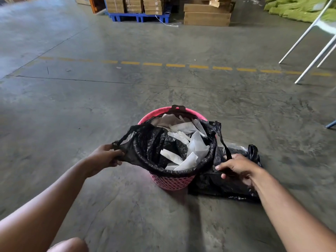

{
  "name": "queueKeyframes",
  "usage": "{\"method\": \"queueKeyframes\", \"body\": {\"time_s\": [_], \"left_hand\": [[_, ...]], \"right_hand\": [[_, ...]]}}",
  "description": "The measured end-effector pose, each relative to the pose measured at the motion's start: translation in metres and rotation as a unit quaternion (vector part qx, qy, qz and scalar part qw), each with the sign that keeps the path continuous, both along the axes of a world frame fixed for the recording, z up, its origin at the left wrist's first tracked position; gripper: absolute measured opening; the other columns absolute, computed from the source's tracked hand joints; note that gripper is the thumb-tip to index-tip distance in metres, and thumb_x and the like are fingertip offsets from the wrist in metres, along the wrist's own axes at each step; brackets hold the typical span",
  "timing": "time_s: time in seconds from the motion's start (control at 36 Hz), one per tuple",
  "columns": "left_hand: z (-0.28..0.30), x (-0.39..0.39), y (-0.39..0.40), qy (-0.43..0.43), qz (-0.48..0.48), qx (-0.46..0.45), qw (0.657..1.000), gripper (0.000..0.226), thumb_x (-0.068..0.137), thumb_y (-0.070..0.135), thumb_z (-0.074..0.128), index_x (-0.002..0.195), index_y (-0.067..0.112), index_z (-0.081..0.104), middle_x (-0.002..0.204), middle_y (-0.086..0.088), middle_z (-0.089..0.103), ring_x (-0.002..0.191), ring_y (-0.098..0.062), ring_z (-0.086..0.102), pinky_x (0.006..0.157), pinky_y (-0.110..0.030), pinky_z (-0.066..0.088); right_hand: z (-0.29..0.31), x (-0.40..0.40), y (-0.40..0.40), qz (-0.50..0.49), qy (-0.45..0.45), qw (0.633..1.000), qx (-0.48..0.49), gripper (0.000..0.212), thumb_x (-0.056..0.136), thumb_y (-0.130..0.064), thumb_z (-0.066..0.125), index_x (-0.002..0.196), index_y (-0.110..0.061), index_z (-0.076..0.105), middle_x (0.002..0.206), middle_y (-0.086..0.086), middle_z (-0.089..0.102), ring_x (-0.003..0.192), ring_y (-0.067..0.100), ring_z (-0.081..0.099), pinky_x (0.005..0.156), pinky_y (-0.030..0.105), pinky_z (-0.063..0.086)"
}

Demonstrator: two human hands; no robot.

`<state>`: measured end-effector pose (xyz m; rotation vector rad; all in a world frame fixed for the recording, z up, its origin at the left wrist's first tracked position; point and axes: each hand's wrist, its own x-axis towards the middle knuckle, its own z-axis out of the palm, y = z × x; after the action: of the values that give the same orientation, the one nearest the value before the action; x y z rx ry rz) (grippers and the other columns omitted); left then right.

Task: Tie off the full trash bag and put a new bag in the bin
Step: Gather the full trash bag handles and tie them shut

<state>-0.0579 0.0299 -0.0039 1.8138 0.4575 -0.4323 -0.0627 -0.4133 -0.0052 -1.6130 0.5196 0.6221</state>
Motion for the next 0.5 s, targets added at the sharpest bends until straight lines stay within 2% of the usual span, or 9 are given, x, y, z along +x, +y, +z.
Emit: {"method": "queueKeyframes", "body": {"time_s": [0.11, 0.17, 0.22, 0.25, 0.33, 0.36, 0.39, 0.44, 0.5], "left_hand": [[0.028, 0.000, 0.018, -0.035, -0.027, 0.042, 0.998, 0.017, 0.094, 0.001, 0.064, 0.110, 0.003, 0.068, 0.072, -0.016, 0.070, 0.054, -0.018, 0.064, 0.056, -0.025, 0.054], [0.042, 0.007, 0.023, -0.085, -0.018, 0.082, 0.993, 0.015, 0.092, 0.003, 0.066, 0.107, 0.009, 0.067, 0.084, -0.025, 0.075, 0.062, -0.026, 0.065, 0.064, -0.033, 0.051], [0.054, 0.015, 0.018, -0.125, -0.021, 0.106, 0.986, 0.012, 0.093, 0.003, 0.065, 0.103, 0.009, 0.066, 0.090, -0.029, 0.075, 0.068, -0.028, 0.065, 0.067, -0.033, 0.048], [0.059, 0.019, 0.012, -0.144, -0.024, 0.118, 0.982, 0.010, 0.093, 0.003, 0.063, 0.102, 0.007, 0.066, 0.088, -0.030, 0.075, 0.069, -0.028, 0.065, 0.064, -0.032, 0.047], [0.071, 0.035, -0.013, -0.186, -0.028, 0.130, 0.973, 0.009, 0.093, 0.006, 0.062, 0.097, 0.003, 0.070, 0.080, -0.024, 0.073, 0.069, -0.026, 0.064, 0.060, -0.028, 0.046], [0.075, 0.039, -0.022, -0.188, -0.032, 0.119, 0.974, 0.011, 0.093, 0.008, 0.062, 0.098, 0.001, 0.071, 0.080, -0.021, 0.071, 0.070, -0.025, 0.063, 0.060, -0.027, 0.047], [0.079, 0.043, -0.031, -0.180, -0.041, 0.099, 0.978, 0.015, 0.094, 0.009, 0.063, 0.100, -0.002, 0.071, 0.082, -0.018, 0.069, 0.072, -0.025, 0.062, 0.059, -0.025, 0.049], [0.085, 0.045, -0.046, -0.149, -0.078, 0.051, 0.984, 0.021, 0.094, 0.011, 0.064, 0.106, -0.004, 0.069, 0.085, -0.012, 0.066, 0.075, -0.021, 0.060, 0.060, -0.021, 0.050], [0.085, 0.040, -0.056, -0.124, -0.104, 0.031, 0.986, 0.025, 0.085, 0.018, 0.071, 0.106, 0.005, 0.068, 0.084, -0.008, 0.064, 0.079, -0.021, 0.058, 0.064, -0.026, 0.050]], "right_hand": [[0.035, 0.010, -0.014, 0.085, -0.040, 0.994, -0.058, 0.016, 0.070, 0.005, 0.076, 0.079, -0.001, 0.065, 0.062, 0.011, 0.064, 0.043, 0.018, 0.060, 0.041, 0.023, 0.049], [0.048, 0.019, -0.015, 0.051, -0.085, 0.990, -0.096, 0.015, 0.069, -0.001, 0.076, 0.080, -0.002, 0.066, 0.067, 0.012, 0.062, 0.046, 0.020, 0.058, 0.041, 0.024, 0.050], [0.059, 0.029, -0.009, -0.014, -0.133, 0.980, -0.147, 0.003, 0.084, -0.004, 0.069, 0.082, -0.003, 0.068, 0.071, 0.010, 0.062, 0.049, 0.021, 0.057, 0.037, 0.026, 0.053], [0.061, 0.035, -0.005, -0.032, -0.156, 0.971, -0.176, 0.006, 0.088, -0.006, 0.067, 0.085, -0.002, 0.070, 0.073, 0.009, 0.063, 0.051, 0.021, 0.059, 0.039, 0.029, 0.055], [0.069, 0.048, 0.009, -0.035, -0.218, 0.943, -0.248, 0.016, 0.077, -0.024, 0.072, 0.081, -0.009, 0.075, 0.074, 0.009, 0.072, 0.060, 0.026, 0.070, 0.056, 0.046, 0.063], [0.072, 0.052, 0.015, -0.014, -0.220, 0.938, -0.267, 0.022, 0.071, -0.031, 0.072, 0.079, -0.010, 0.075, 0.072, 0.009, 0.074, 0.061, 0.025, 0.072, 0.060, 0.046, 0.063], [0.075, 0.053, 0.020, 0.014, -0.215, 0.939, -0.269, 0.023, 0.070, -0.031, 0.073, 0.079, -0.010, 0.075, 0.069, 0.008, 0.072, 0.058, 0.021, 0.071, 0.058, 0.039, 0.063], [0.082, 0.048, 0.032, 0.086, -0.192, 0.947, -0.244, 0.014, 0.080, -0.016, 0.073, 0.085, -0.003, 0.075, 0.067, 0.008, 0.067, 0.050, 0.016, 0.062, 0.048, 0.026, 0.054], [0.079, 0.042, 0.039, 0.131, -0.175, 0.945, -0.243, 0.013, 0.083, -0.009, 0.071, 0.090, 0.001, 0.072, 0.074, 0.010, 0.066, 0.064, 0.022, 0.060, 0.054, 0.028, 0.048]]}}
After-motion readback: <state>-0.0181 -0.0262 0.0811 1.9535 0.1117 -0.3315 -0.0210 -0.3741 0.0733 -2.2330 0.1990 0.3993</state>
